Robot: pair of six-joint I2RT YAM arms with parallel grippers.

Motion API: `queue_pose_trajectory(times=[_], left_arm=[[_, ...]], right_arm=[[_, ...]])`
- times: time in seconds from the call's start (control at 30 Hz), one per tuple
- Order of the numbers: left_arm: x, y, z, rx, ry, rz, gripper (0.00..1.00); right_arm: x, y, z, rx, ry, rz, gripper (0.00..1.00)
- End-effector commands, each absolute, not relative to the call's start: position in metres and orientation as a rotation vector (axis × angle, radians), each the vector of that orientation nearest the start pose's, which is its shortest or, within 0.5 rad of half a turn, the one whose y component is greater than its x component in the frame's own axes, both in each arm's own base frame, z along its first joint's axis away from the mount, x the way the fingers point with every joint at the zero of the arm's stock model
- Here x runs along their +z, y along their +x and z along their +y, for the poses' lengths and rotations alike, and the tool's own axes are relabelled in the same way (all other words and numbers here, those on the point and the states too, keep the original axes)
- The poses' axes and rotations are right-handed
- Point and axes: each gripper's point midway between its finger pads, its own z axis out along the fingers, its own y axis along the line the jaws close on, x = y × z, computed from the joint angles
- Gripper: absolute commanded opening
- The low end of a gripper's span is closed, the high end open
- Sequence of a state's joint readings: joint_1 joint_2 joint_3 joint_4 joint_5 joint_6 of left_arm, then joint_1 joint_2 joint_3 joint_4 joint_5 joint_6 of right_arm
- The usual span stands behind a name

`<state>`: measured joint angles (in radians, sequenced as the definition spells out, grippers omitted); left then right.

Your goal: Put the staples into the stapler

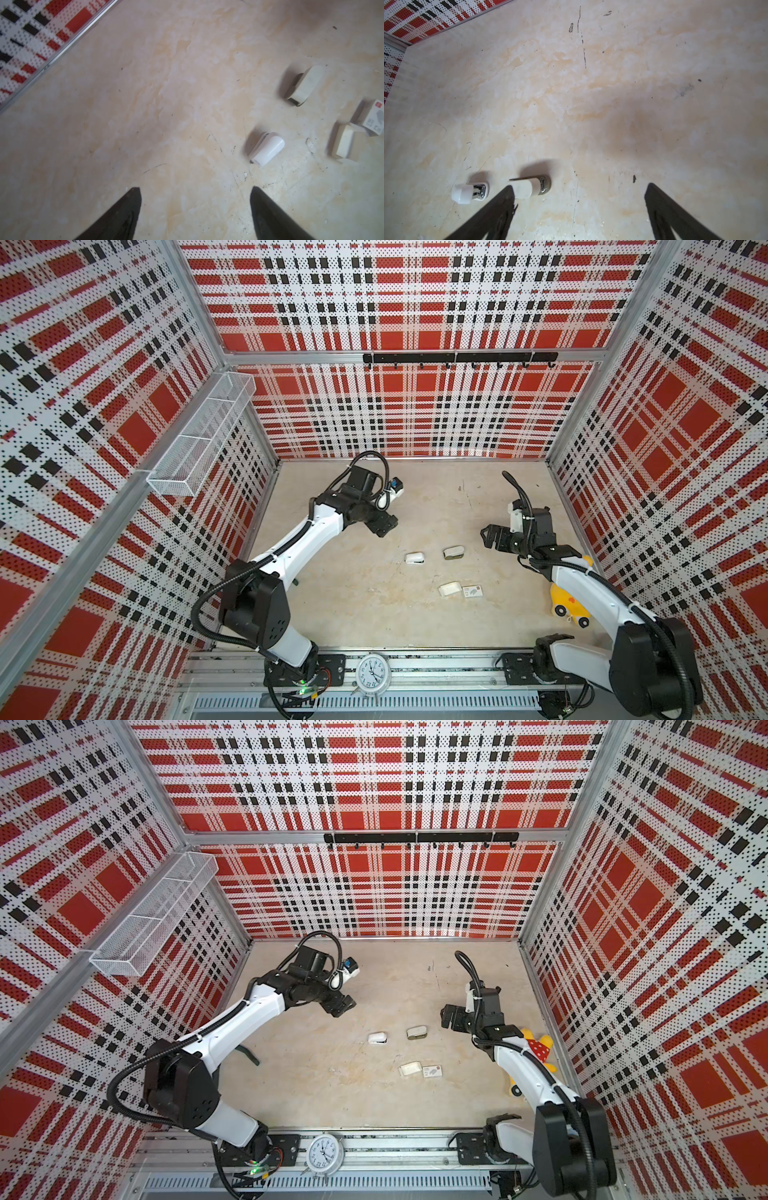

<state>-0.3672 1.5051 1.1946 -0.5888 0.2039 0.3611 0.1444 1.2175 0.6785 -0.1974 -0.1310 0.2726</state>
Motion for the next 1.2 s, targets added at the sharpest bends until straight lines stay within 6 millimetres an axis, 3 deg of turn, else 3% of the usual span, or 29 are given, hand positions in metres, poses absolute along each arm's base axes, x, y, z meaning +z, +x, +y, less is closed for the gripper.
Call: queue_pose_trajectory(times=[0.0,0.07,0.1,0.33,0.47,0.57,0.7,0.93,1.07,1.17], left_arm=[[0.180,0.380,-0.157,-0.282,0.750,2.181,0.86],[0.172,0.384,-0.133,-0.270,0.641,2.154,0.88],[0.168,0.385,-0.123,-0.264,0.594,2.138,0.99],[0.142,0.386,-0.060,-0.302,0.291,2.043,1.00],[0.141,0.382,-0.032,-0.302,0.139,1.890,1.00],[0.149,0.378,-0.023,-0.306,0.105,1.762,1.00],[0.151,0.376,-0.016,-0.357,0.056,1.731,1.00],[0.157,0.355,-0.004,-0.255,0.048,1.654,0.99],[0.155,0.363,0.002,-0.188,0.055,1.649,1.00],[0.143,0.370,0.001,-0.183,0.058,1.647,1.00]], right_arm=[[0.159,0.368,0.063,0.250,-0.008,2.130,1.00],[0.163,0.370,0.051,0.169,-0.011,2.081,1.00],[0.163,0.372,0.046,0.137,-0.011,2.062,1.00],[0.137,0.381,0.010,-0.006,-0.002,1.990,1.00],[0.130,0.383,0.003,-0.035,0.006,1.903,1.00],[0.127,0.387,-0.001,-0.043,0.018,1.897,1.00],[0.132,0.390,-0.005,-0.054,0.018,1.852,1.00],[0.132,0.394,-0.008,-0.038,0.019,1.778,1.00],[0.123,0.395,-0.006,-0.034,0.001,1.760,1.00],[0.118,0.392,-0.007,-0.039,0.011,1.728,1.00]])
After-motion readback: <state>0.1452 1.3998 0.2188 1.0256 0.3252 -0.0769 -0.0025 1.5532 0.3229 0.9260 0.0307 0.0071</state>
